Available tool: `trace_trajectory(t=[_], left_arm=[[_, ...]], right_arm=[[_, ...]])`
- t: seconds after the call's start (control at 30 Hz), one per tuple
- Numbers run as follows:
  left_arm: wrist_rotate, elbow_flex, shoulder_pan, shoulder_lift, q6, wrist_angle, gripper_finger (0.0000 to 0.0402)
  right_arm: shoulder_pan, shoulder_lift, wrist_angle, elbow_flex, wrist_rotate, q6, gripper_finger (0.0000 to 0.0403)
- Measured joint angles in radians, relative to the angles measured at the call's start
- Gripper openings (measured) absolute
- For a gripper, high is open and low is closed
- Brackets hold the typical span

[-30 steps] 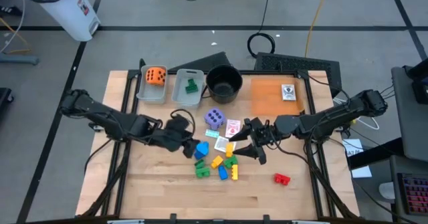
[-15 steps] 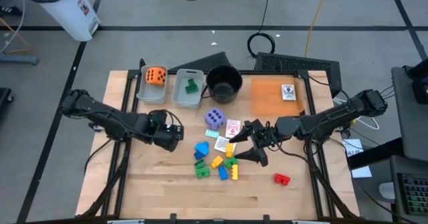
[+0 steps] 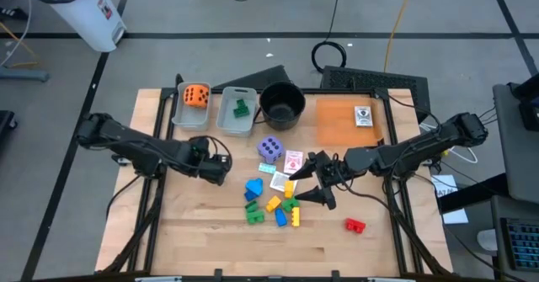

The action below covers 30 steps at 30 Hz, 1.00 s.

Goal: Pick & Place Toys
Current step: Put the blue deck of cards into the orange bin

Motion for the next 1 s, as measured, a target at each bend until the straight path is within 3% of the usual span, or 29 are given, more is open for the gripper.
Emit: trace_trajectory(t=[0.53,1.0], left_arm=[[0.107,-0.219,0.058,-0.001,-0.026,0.286,0.0393],[0.128,-0.27,0.13,0.029,-0.011,0.375,0.0393]], right_arm=[[0.0,0.0,-0.006,0.0,0.0,0.021,0.0346],[0.0,0.0,-0.044,0.0,0.0,0.021,0.0346]])
